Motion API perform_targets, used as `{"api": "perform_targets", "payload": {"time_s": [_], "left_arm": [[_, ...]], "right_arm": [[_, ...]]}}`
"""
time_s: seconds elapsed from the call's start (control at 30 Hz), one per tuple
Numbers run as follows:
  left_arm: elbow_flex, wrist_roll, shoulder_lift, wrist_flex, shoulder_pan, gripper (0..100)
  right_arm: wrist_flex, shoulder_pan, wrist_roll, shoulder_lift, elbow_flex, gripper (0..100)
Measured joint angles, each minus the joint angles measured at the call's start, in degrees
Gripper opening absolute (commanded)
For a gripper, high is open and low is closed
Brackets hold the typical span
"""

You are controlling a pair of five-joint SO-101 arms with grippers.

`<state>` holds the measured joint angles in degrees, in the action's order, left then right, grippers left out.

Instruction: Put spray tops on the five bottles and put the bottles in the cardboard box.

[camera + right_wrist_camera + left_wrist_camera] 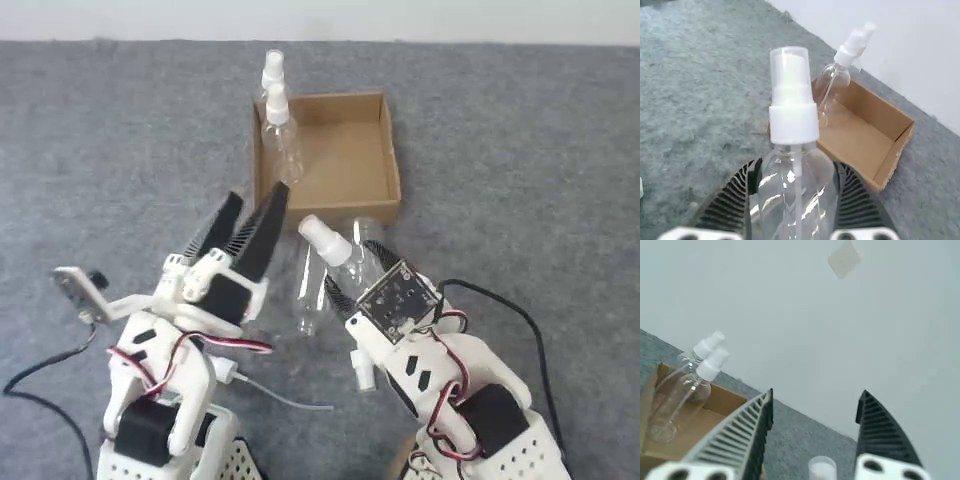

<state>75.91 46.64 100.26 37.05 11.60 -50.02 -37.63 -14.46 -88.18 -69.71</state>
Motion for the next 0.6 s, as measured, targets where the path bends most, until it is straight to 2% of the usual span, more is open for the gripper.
{"api": "perform_targets", "payload": {"time_s": [0.17,0.3,0.37,0.6], "left_arm": [[0.0,2.9,0.2,-4.0,-7.5,25],[0.0,3.6,0.2,-4.7,-9.7,25],[0.2,2.8,0.2,-4.7,-9.5,25],[4.8,-5.5,-0.5,-4.7,-1.3,25]], "right_arm": [[0.9,-0.4,0.0,0.0,0.0,2.7],[1.0,-0.4,0.0,0.0,0.0,2.7],[1.0,-1.4,0.0,0.0,0.0,2.7],[2.1,-4.9,-0.1,0.0,0.0,2.7]]}}
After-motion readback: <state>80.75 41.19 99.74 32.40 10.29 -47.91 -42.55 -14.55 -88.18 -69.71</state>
